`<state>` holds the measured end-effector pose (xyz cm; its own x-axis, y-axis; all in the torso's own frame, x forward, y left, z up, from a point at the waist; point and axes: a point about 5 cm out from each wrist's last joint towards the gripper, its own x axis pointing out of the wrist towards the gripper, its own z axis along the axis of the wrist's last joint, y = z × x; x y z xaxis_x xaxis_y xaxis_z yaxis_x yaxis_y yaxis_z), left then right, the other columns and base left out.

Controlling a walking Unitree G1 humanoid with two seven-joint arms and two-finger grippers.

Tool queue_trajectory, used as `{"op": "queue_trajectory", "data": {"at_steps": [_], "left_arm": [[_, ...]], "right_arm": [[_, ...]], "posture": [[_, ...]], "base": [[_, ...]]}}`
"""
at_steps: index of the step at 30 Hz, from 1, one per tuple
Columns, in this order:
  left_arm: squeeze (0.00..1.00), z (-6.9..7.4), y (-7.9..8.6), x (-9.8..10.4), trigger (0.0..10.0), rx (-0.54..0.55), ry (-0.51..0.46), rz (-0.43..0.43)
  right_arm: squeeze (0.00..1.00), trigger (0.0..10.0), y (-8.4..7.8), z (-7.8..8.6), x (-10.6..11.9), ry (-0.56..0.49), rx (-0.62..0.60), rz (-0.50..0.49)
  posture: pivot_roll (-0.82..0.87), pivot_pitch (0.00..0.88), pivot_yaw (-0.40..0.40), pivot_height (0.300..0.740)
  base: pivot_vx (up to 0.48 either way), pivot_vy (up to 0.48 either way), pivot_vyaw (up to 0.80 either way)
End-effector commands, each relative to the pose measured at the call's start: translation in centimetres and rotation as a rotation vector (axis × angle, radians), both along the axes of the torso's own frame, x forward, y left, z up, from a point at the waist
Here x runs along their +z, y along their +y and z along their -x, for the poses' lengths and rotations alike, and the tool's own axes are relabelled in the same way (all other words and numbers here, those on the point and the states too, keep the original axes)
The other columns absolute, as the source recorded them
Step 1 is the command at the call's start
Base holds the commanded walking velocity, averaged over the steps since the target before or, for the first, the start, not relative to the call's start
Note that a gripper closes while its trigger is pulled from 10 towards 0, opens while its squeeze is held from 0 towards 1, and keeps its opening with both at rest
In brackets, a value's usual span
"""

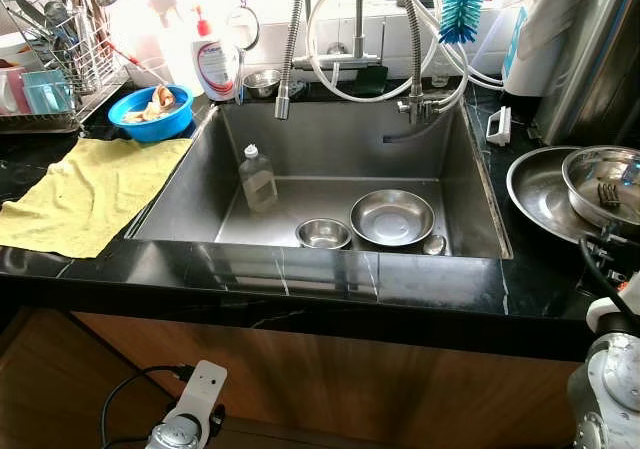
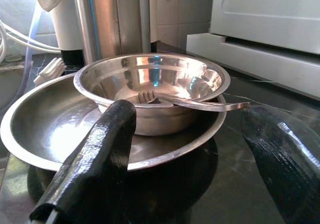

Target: Kitchen organization

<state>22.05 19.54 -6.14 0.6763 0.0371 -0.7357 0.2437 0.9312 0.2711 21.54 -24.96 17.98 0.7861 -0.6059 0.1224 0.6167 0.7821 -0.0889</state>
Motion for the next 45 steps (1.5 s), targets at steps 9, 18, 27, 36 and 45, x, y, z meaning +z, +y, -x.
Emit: {"op": "queue_trajectory", "data": {"at_steps": [9, 18, 27, 36, 45], "left_arm": [[0.0, 0.3, 0.6, -0.1, 10.0, 0.005, 0.023, -0.015], [0.0, 0.2, 0.6, -0.1, 10.0, 0.007, 0.022, -0.015], [0.0, 0.2, 0.7, -0.1, 10.0, 0.006, 0.021, -0.017], [0.0, 0.2, 0.7, -0.1, 10.0, 0.006, 0.019, -0.018], [0.0, 0.1, 0.7, 0.0, 10.0, 0.009, 0.017, -0.018]], "right_arm": [[0.0, 10.0, -0.4, -0.3, 0.7, -0.029, 0.001, 0.013], [0.0, 0.0, -0.6, -0.6, 1.0, -0.055, 0.007, -0.013], [0.0, 0.0, -0.3, -0.8, 0.8, -0.056, 0.016, -0.022], [0.0, 0.0, -0.3, -0.8, 0.9, -0.057, 0.011, -0.024], [0.0, 0.0, -0.2, -1.1, 1.1, -0.067, 0.02, -0.022]], "posture": [[-0.18, 0.0, 0.099, 0.74], [-0.18, 0.0, 0.1, 0.74], [-0.18, 0.0, 0.101, 0.74], [-0.18, 0.0, 0.102, 0.74], [-0.18, 0.0, 0.101, 0.74]], "base": [[0.0, 0.0, 0.0], [0.0, 0.0, 0.0], [0.0, 0.0, 0.0], [0.0, 0.0, 0.0], [0.0, 0.0, 0.0]]}}
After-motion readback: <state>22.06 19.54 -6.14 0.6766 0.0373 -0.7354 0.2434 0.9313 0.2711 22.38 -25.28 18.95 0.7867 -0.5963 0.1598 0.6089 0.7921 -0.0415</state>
